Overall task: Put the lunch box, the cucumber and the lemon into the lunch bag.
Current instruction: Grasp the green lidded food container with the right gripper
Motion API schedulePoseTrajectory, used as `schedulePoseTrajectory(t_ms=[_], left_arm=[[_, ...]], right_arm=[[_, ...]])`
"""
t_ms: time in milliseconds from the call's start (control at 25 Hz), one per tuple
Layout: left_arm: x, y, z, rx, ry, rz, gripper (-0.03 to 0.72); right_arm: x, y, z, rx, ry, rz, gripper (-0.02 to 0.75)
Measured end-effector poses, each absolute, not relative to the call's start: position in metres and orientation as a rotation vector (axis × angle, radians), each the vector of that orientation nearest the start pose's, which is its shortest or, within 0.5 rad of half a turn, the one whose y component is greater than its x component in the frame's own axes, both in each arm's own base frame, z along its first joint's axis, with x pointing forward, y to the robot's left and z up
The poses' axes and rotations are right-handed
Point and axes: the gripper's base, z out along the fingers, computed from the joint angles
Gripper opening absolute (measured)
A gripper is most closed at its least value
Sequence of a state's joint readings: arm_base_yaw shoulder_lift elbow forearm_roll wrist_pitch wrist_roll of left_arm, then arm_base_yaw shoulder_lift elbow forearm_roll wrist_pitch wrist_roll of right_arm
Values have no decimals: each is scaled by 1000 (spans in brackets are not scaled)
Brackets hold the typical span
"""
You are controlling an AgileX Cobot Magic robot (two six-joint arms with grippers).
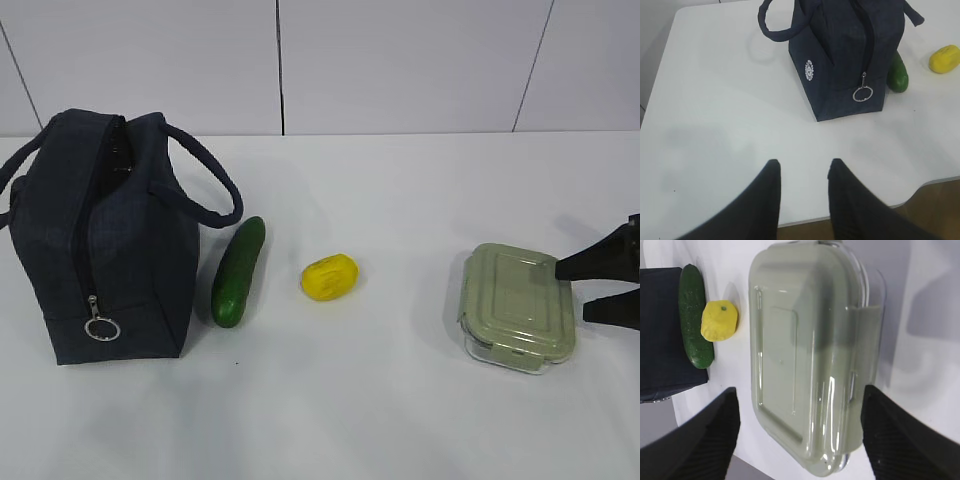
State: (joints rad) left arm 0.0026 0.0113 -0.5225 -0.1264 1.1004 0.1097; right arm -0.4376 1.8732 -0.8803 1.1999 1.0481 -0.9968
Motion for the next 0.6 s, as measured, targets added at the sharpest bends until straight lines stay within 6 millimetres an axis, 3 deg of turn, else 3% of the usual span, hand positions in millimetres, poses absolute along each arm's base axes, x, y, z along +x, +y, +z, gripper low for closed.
schedulePoseTrajectory(t_ms=[600], left_arm=[[-8,-10,281,120,2064,-83,241]], right_arm=[[306,-60,136,287,2473,1207,566]])
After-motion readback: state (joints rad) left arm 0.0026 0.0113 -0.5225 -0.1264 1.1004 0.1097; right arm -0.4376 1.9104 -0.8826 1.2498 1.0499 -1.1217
